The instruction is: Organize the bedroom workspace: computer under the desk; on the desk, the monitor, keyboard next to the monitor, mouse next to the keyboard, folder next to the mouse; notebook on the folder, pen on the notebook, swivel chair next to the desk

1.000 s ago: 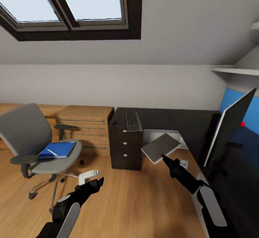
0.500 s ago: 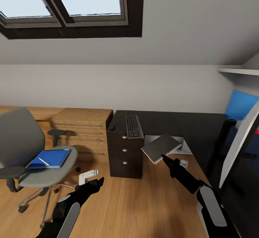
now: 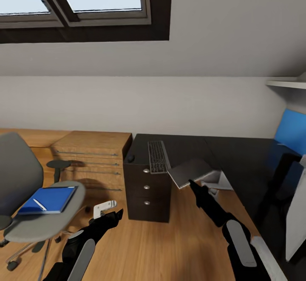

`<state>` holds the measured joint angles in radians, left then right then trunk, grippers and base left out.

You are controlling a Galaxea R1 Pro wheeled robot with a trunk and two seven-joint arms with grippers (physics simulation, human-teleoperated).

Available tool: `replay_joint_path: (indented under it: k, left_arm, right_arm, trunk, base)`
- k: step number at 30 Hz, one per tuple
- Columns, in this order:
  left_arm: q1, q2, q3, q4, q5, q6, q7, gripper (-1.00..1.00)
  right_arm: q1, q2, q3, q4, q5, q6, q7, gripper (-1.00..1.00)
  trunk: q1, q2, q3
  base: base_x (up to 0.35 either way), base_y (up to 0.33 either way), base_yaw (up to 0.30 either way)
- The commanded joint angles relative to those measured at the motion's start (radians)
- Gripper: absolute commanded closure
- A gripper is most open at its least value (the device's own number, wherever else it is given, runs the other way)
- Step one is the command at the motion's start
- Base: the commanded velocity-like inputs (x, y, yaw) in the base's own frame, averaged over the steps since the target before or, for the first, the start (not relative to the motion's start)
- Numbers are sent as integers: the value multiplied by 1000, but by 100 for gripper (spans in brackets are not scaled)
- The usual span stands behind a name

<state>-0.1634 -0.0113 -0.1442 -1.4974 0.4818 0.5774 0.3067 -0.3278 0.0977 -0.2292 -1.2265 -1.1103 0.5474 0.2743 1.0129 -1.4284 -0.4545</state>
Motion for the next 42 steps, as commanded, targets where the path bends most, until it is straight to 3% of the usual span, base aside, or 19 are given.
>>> replay_joint_path:
  k: [1, 6, 7, 8, 12, 14, 16, 17, 18, 24, 32, 42]
  left_arm:
    - [-1, 0, -1, -1, 11, 3, 9, -100]
    - [-1, -1, -1, -1, 11, 2, 9, -100]
    - [-1, -1, -1, -1, 11, 2, 9, -100]
    - [-1, -1, -1, -1, 11, 3, 9, -100]
    - [-1, -1, -2, -1, 11, 3, 9, -100]
    - [-1, 0, -2, -1, 11, 4, 8, -100]
    - [-1, 0, -2, -2, 11, 4, 8, -100]
    - [-1, 0, -2, -2, 12, 4, 8, -100]
    - [-1, 0, -2, -1, 12, 4, 8, -100]
    - [-1, 0, -2, -1, 13, 4, 8, -100]
    - [-1, 0, -2, -3, 12, 2, 9, -100]
    - [-1, -1, -2, -10, 15, 3, 9, -100]
  right_arm:
    - [-2, 8, -3, 0, -8, -15, -9, 100]
    - [-19, 44, 0, 1, -9, -169, -99, 100]
    - [-56, 56, 0, 3, -10, -293, -152, 100]
    - [-76, 59, 0, 7, -11, -362, -171, 100]
    - [-107, 62, 1, 48, -19, -539, -199, 100]
    - [-117, 62, 0, 94, -45, -642, -207, 100]
    - [-120, 62, -1, 119, -75, -679, -209, 100]
    - [-121, 62, -2, 126, -86, -687, -210, 100]
    - [-122, 63, -2, 161, -127, -705, -210, 100]
    - [-123, 61, -1, 239, -161, -714, -210, 100]
    - [-123, 62, -1, 264, -171, -714, -210, 100]
    - [-122, 61, -1, 281, -172, -685, -200, 100]
  trunk:
    - [1, -1, -1]
    - [1, -1, -1]
    - [1, -1, -1]
    - [1, -1, -1]
    - [1, -1, -1]
    - [1, -1, -1]
    - [1, -1, -1]
    - [1, -1, -1]
    - [1, -1, -1]
    - [1, -1, -1]
    - [1, -1, -1]
    - [1, -1, -1]
  base:
    - [326, 0, 0]
    - [326, 0, 0]
    - [326, 0, 0]
    - [326, 0, 0]
    - [326, 0, 0]
    - [326, 0, 0]
    - [326, 0, 0]
    - [326, 0, 0]
    - [326, 0, 0]
    - [326, 0, 0]
    - [282, 0, 0]
    - [44, 0, 0]
